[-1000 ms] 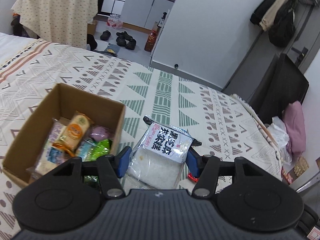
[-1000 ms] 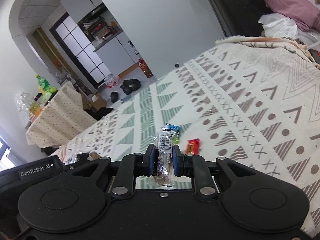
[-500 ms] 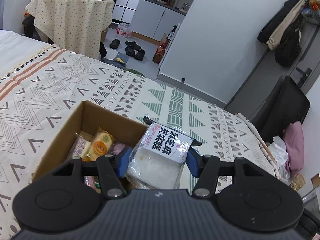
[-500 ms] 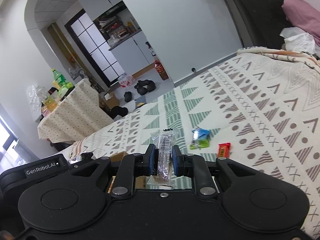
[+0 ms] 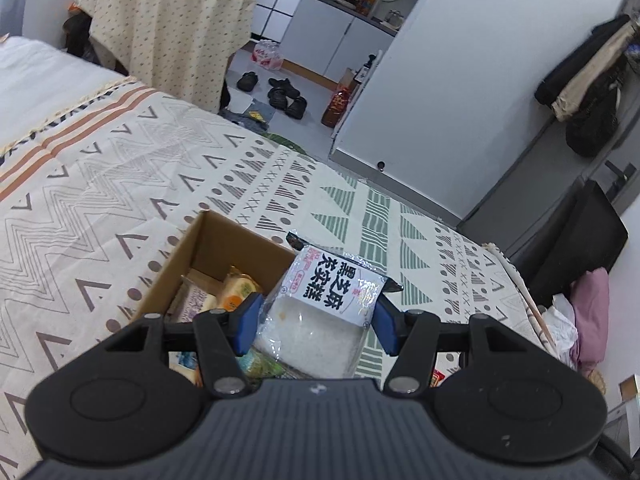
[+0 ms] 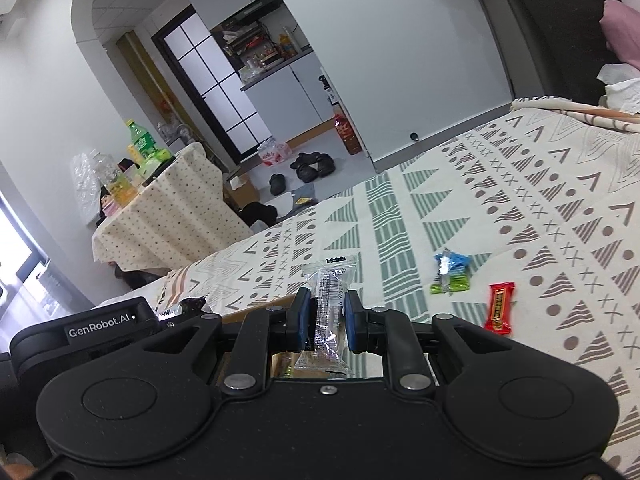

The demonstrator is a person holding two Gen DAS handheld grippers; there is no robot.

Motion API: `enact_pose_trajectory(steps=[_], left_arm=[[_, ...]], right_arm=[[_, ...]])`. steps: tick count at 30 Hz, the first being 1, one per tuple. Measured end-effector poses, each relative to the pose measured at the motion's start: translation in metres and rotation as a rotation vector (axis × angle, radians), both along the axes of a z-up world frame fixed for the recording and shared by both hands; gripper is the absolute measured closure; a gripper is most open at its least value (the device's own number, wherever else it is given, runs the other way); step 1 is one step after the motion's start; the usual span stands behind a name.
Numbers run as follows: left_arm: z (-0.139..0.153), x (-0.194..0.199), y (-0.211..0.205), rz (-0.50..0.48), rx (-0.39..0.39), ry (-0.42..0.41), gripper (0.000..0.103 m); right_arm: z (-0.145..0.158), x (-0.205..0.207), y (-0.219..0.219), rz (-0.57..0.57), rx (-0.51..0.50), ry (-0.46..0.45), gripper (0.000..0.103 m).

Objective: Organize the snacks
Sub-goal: 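Carry the white cake package and clear stick packet over the cardboard box, then open both grippers over the box to drop the cake package and stick packet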

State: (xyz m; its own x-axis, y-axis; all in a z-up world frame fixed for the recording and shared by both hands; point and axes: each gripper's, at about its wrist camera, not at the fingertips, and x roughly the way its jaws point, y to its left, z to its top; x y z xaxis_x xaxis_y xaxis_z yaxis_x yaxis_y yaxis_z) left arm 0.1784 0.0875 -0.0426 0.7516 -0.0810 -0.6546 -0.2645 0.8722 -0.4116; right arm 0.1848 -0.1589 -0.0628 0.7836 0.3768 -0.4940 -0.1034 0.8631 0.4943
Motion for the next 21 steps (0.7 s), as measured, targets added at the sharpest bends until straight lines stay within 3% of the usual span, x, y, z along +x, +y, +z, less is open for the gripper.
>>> enact_pose_trajectory(steps=[21], left_arm=[[-0.037, 0.017, 0.054, 0.131, -0.119, 0.083, 0.045]], right_arm=[[-0.030, 0.032, 0.070, 0.082, 0.012, 0.065, 0.085]])
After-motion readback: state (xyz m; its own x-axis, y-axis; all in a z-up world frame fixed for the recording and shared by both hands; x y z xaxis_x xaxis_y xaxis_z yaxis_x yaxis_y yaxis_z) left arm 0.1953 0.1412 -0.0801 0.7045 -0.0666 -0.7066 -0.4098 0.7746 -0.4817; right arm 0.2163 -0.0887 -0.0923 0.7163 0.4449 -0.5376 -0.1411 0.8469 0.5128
